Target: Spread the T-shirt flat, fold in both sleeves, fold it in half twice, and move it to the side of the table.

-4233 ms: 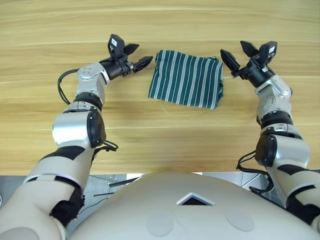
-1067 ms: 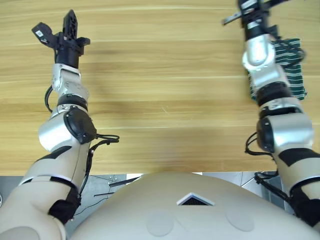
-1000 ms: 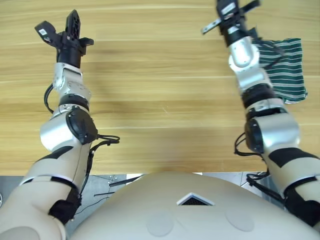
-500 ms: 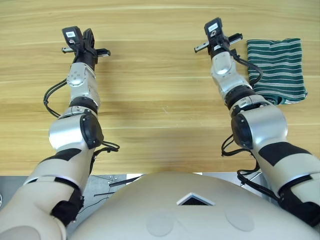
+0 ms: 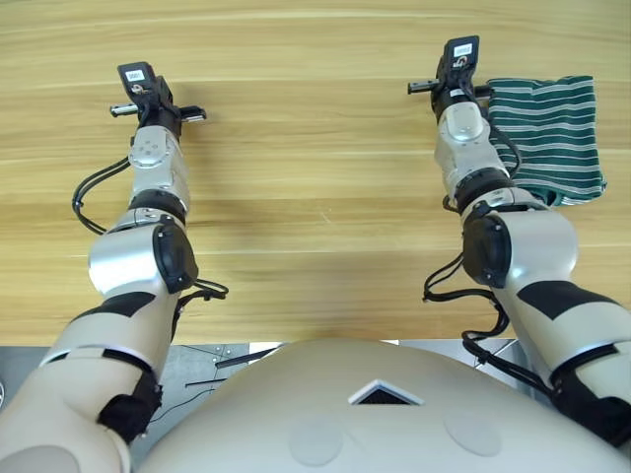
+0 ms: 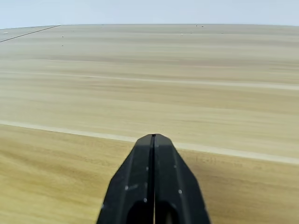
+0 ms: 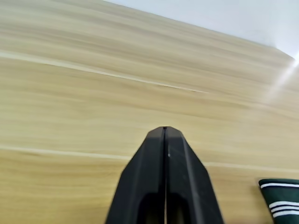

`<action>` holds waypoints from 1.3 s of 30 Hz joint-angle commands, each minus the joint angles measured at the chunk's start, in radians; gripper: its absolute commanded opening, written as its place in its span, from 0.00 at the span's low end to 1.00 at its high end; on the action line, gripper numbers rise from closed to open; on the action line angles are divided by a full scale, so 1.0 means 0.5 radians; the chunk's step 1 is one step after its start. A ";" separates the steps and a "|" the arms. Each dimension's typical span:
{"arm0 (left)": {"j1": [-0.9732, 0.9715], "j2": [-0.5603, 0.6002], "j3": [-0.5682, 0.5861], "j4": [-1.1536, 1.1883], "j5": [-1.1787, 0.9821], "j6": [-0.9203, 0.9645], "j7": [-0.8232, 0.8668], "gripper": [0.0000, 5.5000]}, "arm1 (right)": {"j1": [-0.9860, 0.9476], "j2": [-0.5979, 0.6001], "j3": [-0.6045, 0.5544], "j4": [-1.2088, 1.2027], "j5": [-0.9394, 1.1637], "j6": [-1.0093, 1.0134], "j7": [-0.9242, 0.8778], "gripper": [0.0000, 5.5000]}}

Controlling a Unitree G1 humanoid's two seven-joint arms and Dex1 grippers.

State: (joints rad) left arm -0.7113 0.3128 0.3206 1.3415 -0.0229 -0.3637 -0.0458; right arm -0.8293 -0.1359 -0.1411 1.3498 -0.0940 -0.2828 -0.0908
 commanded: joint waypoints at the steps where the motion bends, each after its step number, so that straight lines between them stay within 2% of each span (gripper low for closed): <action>1: -0.064 -0.009 -0.015 0.018 0.030 0.028 0.012 0.00 | -0.037 -0.003 -0.053 0.007 0.032 0.042 0.033 0.00; 14: -0.104 -0.024 -0.009 0.019 0.057 0.039 0.008 0.00 | -0.068 -0.018 -0.104 0.007 0.004 0.079 0.053 0.00; 39: -0.172 -0.058 0.080 0.025 -0.018 0.152 -0.067 0.00 | -0.101 -0.049 -0.417 0.011 0.249 0.277 0.240 0.00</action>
State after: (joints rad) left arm -0.7780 0.2921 0.3489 1.3453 -0.0167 -0.3067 -0.0650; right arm -0.8486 -0.1472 -0.3262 1.3498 0.0076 -0.1617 0.0142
